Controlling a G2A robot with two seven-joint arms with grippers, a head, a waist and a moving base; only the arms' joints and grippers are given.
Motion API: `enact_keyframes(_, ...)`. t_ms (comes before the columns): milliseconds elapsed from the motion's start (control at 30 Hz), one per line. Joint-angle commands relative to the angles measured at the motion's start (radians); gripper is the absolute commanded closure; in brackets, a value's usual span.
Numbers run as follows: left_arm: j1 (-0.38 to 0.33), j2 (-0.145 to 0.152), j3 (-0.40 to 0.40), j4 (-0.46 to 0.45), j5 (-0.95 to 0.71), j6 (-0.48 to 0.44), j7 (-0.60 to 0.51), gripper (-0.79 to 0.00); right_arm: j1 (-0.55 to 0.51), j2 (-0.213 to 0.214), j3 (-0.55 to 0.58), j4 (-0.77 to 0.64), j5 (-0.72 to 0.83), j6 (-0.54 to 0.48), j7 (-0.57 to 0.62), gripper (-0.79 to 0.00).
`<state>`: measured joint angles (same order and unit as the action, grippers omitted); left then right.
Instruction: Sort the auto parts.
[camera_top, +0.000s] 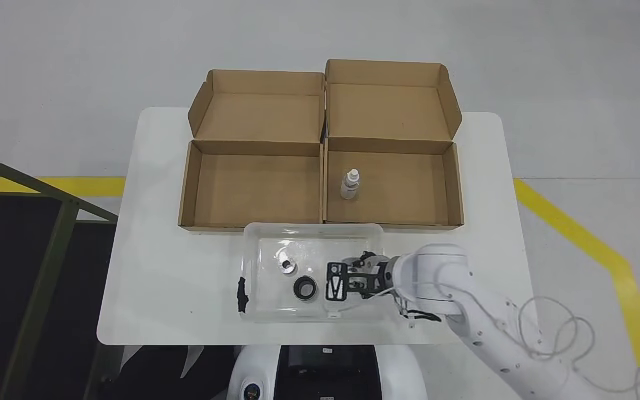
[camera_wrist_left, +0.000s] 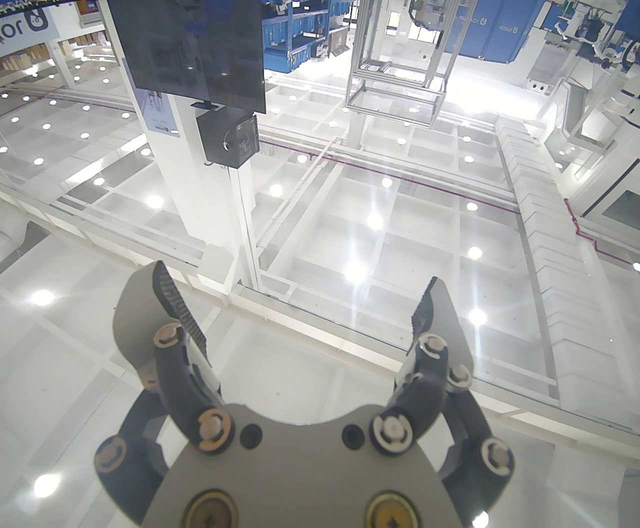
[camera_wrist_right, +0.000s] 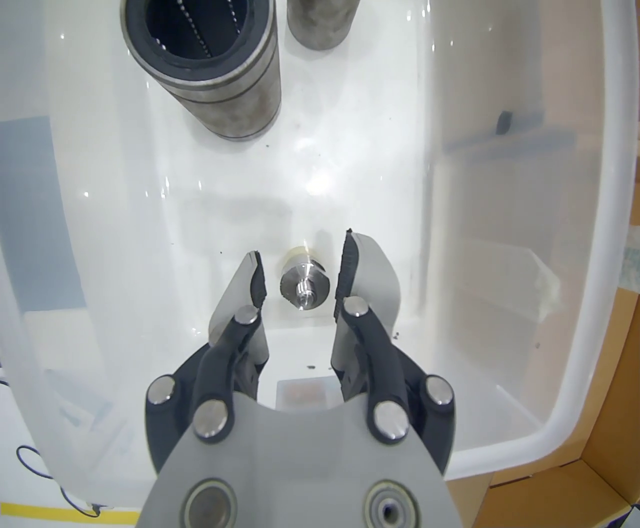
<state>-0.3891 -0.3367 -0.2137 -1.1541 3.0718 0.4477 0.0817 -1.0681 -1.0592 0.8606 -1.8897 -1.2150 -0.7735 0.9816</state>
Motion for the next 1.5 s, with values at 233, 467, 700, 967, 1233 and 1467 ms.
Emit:
enact_keyframes(233,0.0,0.0,0.0,0.0,0.0,0.0,0.0,-0.785,0.014,0.001,-0.007,-0.042,0.02,0.0,0.036,0.0)
enact_keyframes(467,0.0,0.0,0.0,0.0,0.0,0.0,0.0,-0.785,0.008,0.009,0.01,-0.093,0.035,-0.009,0.029,0.0)
enact_keyframes(700,0.0,0.0,0.0,0.0,0.0,0.0,0.0,-0.785,0.0,0.017,0.045,-0.134,0.057,-0.023,-0.03,0.0)
enact_keyframes(967,0.0,0.0,0.0,0.0,0.0,0.0,0.0,-0.785,0.006,0.025,0.103,-0.145,0.093,-0.032,-0.146,0.0)
enact_keyframes(1233,0.0,0.0,0.0,0.0,0.0,0.0,0.0,-0.785,-0.01,0.038,0.194,-0.187,0.133,-0.04,-0.26,0.0)
enact_keyframes(1467,0.0,0.0,0.0,0.0,0.0,0.0,0.0,-0.785,-0.023,0.049,0.267,-0.25,0.152,-0.054,-0.332,0.0)
